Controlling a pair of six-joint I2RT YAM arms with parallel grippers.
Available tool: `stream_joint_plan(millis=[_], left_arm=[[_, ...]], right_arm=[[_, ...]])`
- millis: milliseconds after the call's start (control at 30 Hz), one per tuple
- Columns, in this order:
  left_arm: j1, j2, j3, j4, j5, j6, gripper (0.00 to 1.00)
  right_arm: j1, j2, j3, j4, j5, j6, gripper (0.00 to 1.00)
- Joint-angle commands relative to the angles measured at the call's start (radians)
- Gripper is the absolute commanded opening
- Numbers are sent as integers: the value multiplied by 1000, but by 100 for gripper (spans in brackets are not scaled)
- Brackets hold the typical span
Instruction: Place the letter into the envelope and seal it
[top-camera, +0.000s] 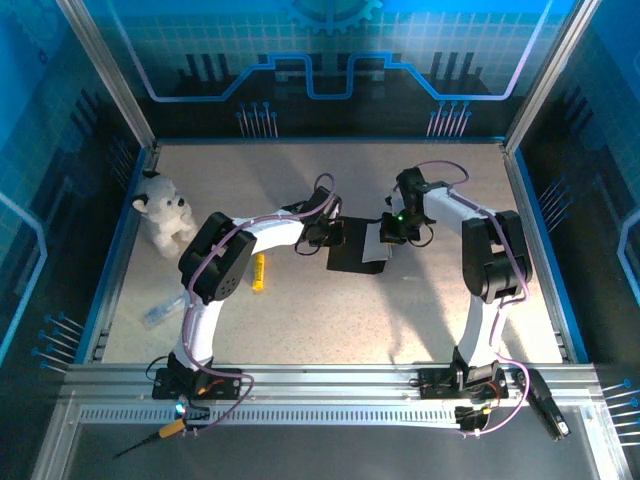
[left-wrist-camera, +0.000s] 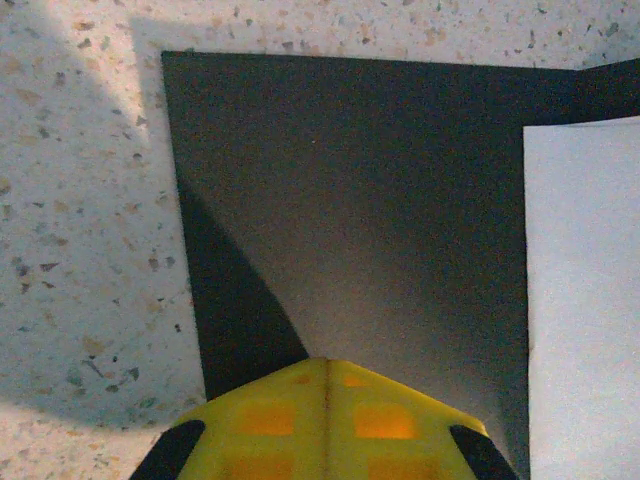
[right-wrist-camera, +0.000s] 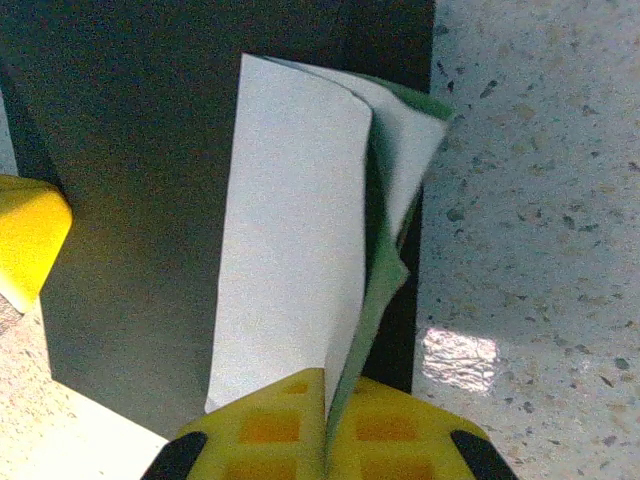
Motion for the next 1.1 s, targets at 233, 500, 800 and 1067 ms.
stream_joint_plan(millis=[233, 500, 800, 1067], left_arm=[[-25, 60, -57, -125, 3, -38, 0], [-25, 57, -61, -125, -1, -36, 0], [-25, 57, -53, -133, 0, -32, 0], [-26, 51, -52, -123, 11, -31, 0]], right_arm=[[-17, -46, -14, -64, 47, -12, 0], [-26, -38, 8, -139, 89, -65, 0], [-22, -39, 46, -181, 143, -84, 0], [15, 45, 115, -185, 100, -80, 0]])
